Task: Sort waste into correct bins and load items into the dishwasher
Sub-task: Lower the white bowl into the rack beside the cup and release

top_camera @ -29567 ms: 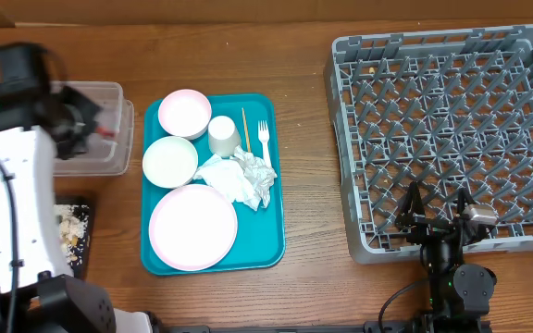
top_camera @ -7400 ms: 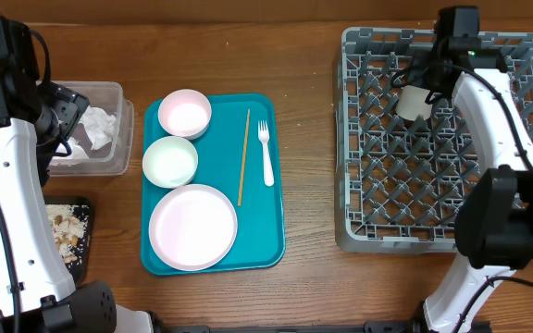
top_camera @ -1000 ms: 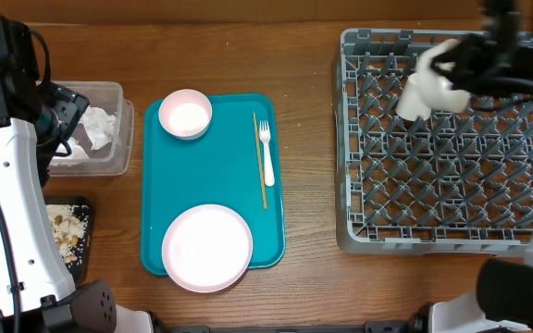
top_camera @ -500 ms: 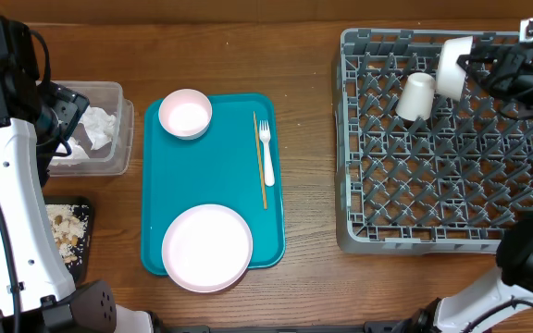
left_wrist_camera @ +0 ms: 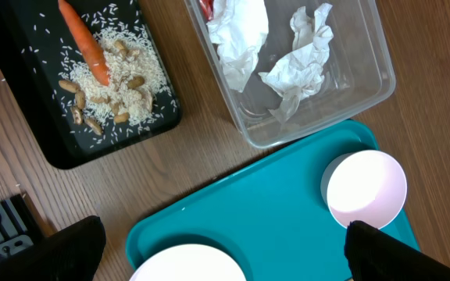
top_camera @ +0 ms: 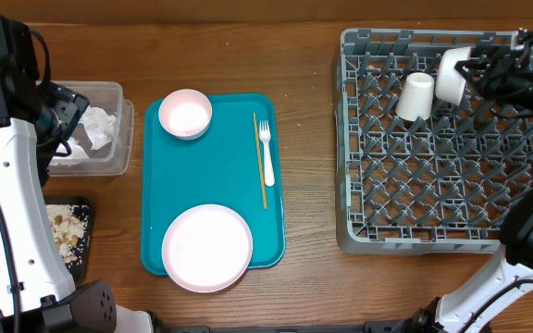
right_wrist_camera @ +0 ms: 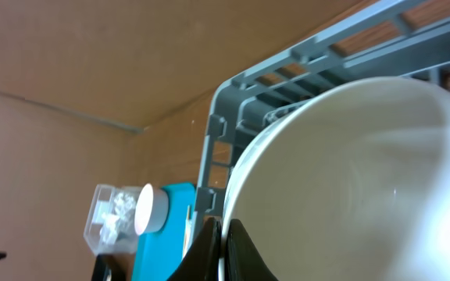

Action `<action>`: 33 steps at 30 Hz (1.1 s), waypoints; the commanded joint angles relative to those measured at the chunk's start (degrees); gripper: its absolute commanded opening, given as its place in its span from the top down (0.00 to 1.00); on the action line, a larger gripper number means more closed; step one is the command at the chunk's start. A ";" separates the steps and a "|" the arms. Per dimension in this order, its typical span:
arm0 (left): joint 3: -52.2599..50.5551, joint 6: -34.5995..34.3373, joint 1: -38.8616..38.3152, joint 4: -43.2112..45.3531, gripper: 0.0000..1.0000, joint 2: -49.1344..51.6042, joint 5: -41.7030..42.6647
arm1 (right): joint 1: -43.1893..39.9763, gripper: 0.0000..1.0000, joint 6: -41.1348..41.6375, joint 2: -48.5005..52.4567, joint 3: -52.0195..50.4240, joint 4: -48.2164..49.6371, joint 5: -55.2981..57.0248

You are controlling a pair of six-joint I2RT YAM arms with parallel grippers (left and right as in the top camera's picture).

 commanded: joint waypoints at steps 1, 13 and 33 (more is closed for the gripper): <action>0.39 -1.20 0.22 0.11 0.00 0.35 -0.17 | -2.49 0.96 1.88 0.09 -0.17 0.09 2.62; 0.39 -1.20 0.22 0.11 0.00 0.35 -0.17 | -4.24 0.96 3.65 0.09 -0.15 2.36 -7.80; 0.39 -1.18 0.22 0.11 0.00 0.35 -0.17 | -1.42 0.96 6.10 1.38 -0.17 -0.15 5.62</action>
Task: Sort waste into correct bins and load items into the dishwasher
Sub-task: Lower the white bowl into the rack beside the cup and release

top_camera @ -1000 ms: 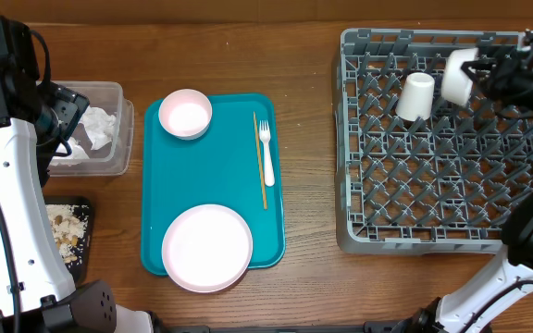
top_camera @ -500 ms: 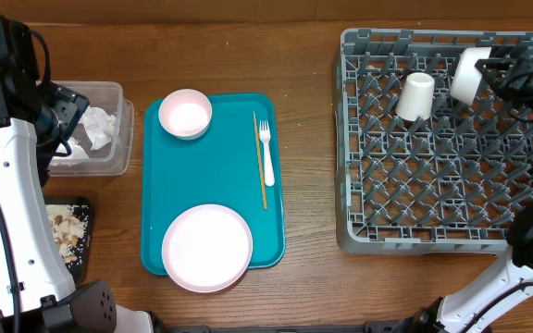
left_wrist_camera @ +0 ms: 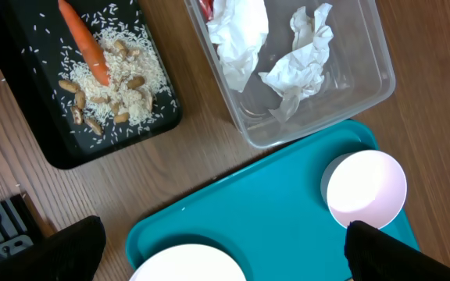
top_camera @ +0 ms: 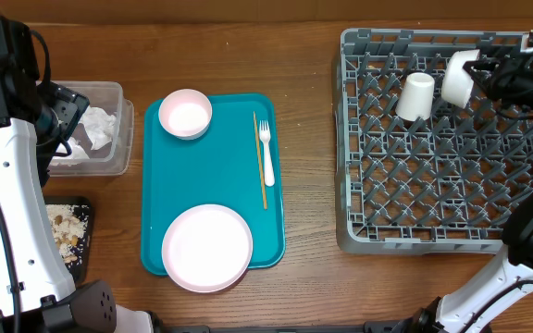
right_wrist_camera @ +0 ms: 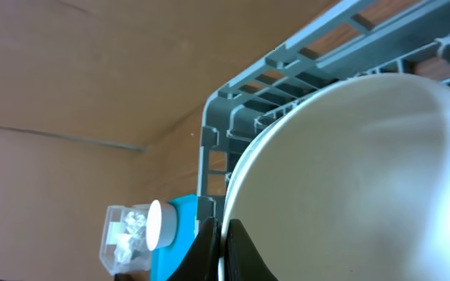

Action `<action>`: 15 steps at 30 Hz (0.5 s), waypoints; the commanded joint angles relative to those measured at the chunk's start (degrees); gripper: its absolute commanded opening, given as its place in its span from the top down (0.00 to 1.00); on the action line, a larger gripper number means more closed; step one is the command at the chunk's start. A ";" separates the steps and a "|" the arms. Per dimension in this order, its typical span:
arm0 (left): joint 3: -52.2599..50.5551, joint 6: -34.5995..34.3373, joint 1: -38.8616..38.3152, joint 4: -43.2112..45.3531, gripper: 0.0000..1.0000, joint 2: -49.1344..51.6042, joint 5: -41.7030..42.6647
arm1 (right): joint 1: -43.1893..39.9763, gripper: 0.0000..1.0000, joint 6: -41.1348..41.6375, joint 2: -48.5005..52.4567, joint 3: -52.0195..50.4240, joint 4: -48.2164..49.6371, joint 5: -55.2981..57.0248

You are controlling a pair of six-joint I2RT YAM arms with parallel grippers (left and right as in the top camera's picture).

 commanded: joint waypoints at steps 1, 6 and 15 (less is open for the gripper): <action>0.39 -1.20 0.22 0.07 0.00 0.35 -0.17 | -0.17 0.96 0.04 1.20 -0.13 -0.85 4.85; 0.39 -1.18 0.22 0.09 0.00 0.35 -0.17 | -0.28 0.96 2.08 1.16 0.42 0.85 0.00; 0.39 -1.20 0.22 0.07 0.00 0.35 -0.17 | -0.04 0.96 8.44 1.18 0.24 4.35 -4.17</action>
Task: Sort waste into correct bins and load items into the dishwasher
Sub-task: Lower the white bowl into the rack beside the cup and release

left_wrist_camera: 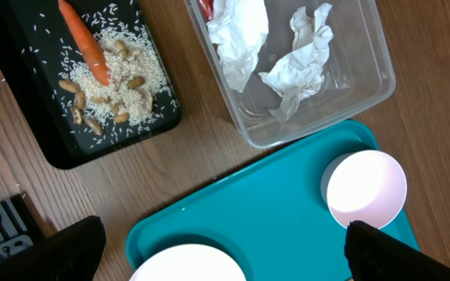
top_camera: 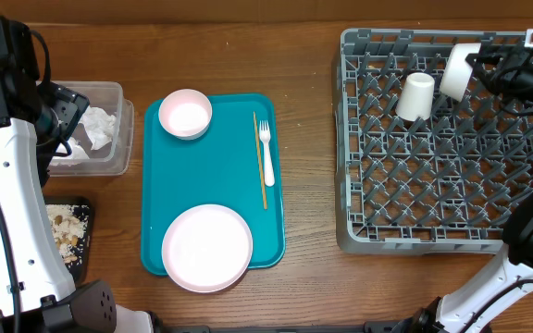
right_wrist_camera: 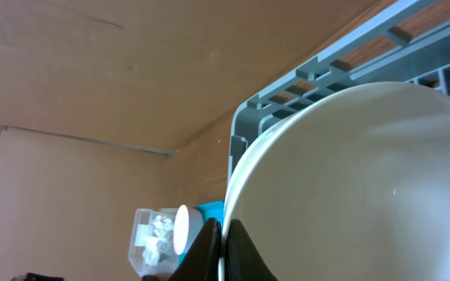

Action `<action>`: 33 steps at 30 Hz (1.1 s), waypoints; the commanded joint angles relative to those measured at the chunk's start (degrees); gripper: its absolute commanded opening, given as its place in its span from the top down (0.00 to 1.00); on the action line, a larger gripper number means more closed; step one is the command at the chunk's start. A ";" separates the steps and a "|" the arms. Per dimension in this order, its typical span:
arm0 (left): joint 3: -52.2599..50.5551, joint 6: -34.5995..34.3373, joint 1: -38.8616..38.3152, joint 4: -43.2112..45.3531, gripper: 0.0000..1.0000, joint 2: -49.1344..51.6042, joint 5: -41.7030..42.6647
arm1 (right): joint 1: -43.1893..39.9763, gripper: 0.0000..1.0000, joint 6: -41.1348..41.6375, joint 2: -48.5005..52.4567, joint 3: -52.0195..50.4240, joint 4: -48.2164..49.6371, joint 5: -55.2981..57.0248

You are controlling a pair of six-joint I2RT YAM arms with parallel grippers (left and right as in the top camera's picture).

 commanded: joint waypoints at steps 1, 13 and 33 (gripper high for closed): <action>0.44 -1.20 0.22 0.09 0.00 0.35 -0.20 | 0.11 0.96 1.40 0.92 0.24 -1.95 2.29; 0.42 -1.18 0.22 0.09 0.00 0.35 -0.20 | -0.33 0.96 1.66 0.92 0.24 -3.58 6.19; 0.44 -1.20 0.22 0.09 0.00 0.35 -0.20 | -4.63 0.87 3.50 -5.46 3.37 -19.87 27.17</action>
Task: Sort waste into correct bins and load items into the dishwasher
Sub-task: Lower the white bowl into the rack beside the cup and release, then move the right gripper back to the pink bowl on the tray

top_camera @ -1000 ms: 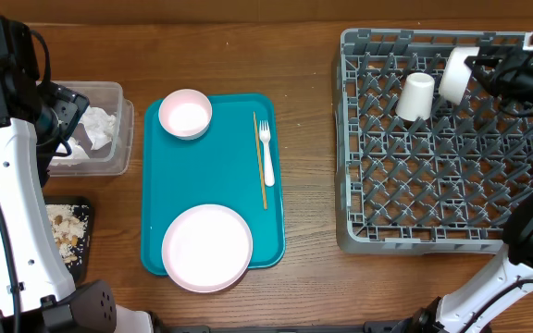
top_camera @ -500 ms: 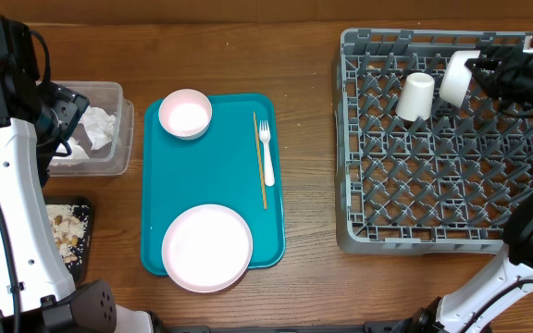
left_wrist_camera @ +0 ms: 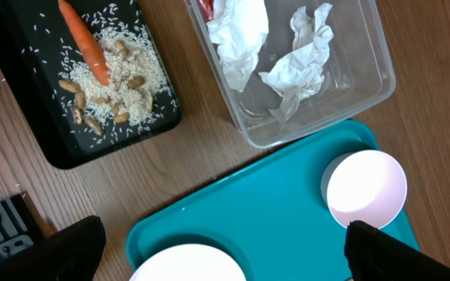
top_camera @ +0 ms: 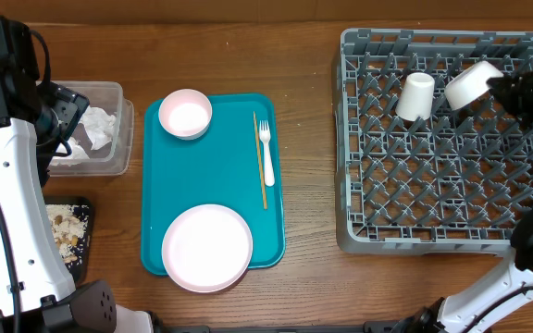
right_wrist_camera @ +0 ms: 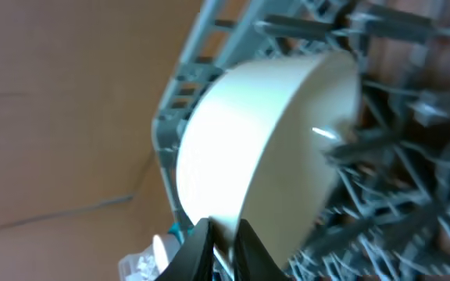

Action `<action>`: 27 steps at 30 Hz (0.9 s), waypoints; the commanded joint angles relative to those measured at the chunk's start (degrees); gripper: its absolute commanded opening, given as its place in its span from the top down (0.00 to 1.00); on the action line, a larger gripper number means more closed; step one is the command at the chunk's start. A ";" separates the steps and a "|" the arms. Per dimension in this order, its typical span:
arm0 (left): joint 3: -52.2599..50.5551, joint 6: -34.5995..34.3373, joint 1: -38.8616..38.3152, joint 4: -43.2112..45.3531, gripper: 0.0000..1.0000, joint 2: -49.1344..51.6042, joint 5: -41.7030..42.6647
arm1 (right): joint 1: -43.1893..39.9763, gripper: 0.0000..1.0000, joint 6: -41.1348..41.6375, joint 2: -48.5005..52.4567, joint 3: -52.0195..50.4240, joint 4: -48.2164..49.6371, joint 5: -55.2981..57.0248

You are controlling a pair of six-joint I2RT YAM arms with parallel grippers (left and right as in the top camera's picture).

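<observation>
A white cup (top_camera: 470,83) lies tilted on the pegs at the far right back of the grey dish rack (top_camera: 350,236). My right gripper (top_camera: 500,86) is beside it. In the right wrist view the fingers stand slightly open astride the cup's rim (right_wrist_camera: 264,148), gripper (right_wrist_camera: 221,234). A second white cup (top_camera: 416,95) stands in the rack to its left. On the teal tray (top_camera: 211,166) are a small bowl (top_camera: 185,114), a plate (top_camera: 207,247), a white fork (top_camera: 266,153) and a chopstick (top_camera: 259,171). My left gripper (left_wrist_camera: 225,257) hangs open over the tray's left edge.
A clear bin (left_wrist_camera: 319,129) with crumpled tissue sits left of the tray. A black tray (left_wrist_camera: 53,148) with rice, peanuts and a carrot (left_wrist_camera: 84,43) lies nearer the front left. The left arm (top_camera: 7,148) stands over both.
The cup has moved right and tipped onto its side on the rack pegs. My right fingers, tight on its rim before, now stand apart. The left arm has not moved.
My right gripper held the white cup by its rim over the rack's back right, near the standing cup. It then held the cup a little farther right at each moment. Now the cup rests tilted on the pegs with the fingers loosened. The left side stayed unchanged.
</observation>
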 commanded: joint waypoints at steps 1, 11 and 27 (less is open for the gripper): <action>0.42 -1.18 0.22 0.11 0.00 0.35 -0.17 | -0.02 0.83 -0.02 -4.59 1.36 -3.85 12.24; 0.39 -1.18 0.22 0.09 0.00 0.35 -0.15 | 0.11 0.43 1.53 -17.64 1.42 -9.60 26.32; 0.39 -1.20 0.22 0.11 0.00 0.35 -0.17 | 50.64 0.18 -7.41 -16.00 0.74 3.15 33.83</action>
